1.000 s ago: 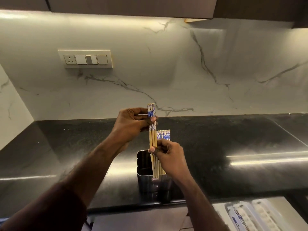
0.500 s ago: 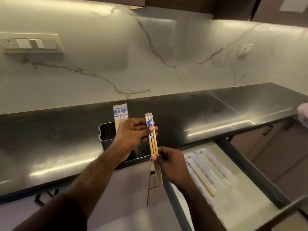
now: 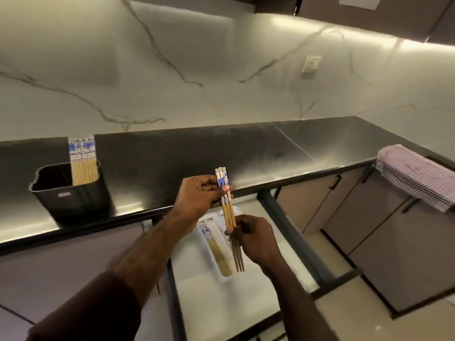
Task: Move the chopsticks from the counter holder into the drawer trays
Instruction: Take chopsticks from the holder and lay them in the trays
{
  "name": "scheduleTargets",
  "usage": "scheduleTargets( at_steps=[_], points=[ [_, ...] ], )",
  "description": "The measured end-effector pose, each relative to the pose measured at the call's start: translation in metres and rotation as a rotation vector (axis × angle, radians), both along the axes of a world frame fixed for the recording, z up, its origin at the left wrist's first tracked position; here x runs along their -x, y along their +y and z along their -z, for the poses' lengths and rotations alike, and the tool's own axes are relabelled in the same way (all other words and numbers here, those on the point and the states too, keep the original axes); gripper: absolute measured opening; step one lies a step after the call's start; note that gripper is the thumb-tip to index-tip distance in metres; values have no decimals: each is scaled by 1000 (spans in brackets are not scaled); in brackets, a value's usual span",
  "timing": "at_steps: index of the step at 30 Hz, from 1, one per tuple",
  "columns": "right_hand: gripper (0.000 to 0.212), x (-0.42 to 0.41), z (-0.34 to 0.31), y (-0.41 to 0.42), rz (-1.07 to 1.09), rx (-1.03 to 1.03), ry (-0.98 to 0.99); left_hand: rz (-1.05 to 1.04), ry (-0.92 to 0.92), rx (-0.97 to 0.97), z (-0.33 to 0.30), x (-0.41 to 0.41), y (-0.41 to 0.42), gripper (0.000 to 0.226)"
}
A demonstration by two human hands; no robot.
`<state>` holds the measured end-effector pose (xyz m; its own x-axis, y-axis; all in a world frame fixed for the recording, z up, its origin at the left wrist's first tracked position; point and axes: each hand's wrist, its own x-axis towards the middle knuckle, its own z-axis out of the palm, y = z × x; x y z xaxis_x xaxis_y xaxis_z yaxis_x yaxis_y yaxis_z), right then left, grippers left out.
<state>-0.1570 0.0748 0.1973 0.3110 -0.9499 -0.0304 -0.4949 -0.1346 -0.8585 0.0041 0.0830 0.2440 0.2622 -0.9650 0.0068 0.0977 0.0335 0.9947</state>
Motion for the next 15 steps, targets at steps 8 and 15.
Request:
scheduleTargets(
  at_steps=[8, 15],
  points=[
    [14, 54, 40, -64, -93, -150, 65, -105, -82, -122, 56, 55, -53, 21],
    [13, 32, 97, -111, -135, -339, 141, -120, -129, -335, 139, 42, -93, 13]
  ],
)
